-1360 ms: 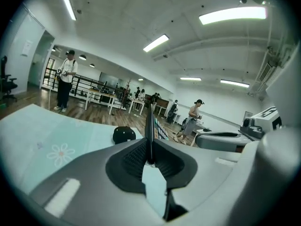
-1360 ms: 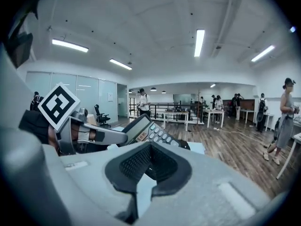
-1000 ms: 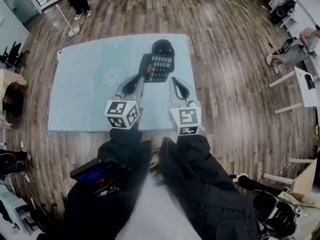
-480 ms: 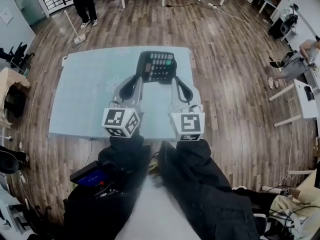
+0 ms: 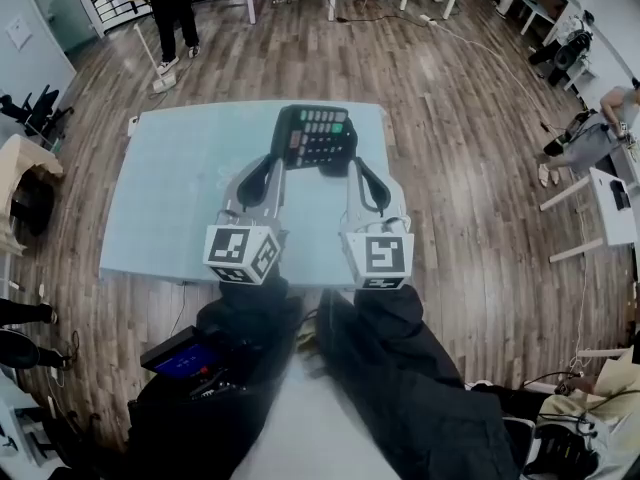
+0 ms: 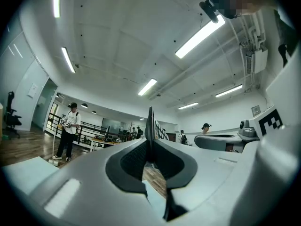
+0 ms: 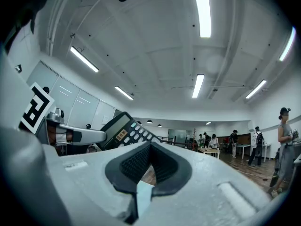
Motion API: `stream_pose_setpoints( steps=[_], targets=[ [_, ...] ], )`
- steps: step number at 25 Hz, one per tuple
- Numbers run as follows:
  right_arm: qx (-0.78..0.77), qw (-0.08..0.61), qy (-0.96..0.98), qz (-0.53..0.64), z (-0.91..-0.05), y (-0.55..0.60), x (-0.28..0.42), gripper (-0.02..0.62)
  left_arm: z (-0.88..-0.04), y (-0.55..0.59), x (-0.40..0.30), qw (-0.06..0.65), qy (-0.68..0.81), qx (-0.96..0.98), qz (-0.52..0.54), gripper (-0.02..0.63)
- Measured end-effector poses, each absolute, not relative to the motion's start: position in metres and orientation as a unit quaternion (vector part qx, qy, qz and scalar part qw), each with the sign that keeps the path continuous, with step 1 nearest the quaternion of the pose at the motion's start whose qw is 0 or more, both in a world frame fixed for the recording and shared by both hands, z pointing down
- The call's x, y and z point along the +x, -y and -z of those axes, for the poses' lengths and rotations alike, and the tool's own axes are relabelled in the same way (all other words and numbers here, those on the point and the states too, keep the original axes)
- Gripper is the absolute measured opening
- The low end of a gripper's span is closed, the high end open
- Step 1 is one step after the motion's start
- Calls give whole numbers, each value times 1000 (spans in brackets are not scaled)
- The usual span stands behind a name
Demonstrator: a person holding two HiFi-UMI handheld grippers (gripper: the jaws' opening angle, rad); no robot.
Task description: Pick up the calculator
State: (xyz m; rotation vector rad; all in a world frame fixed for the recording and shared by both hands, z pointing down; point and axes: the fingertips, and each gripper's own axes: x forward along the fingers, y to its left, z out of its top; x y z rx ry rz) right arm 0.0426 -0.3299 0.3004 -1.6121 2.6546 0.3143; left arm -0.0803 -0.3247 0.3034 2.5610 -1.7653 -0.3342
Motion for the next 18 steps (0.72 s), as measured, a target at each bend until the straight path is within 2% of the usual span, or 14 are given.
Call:
stream_pose_setpoints(
  steps=[18],
  targets=[
    [-510,13,-852,-116,-294,332,37,0,-298,324,-88,-3,578,809,108,38]
  ],
)
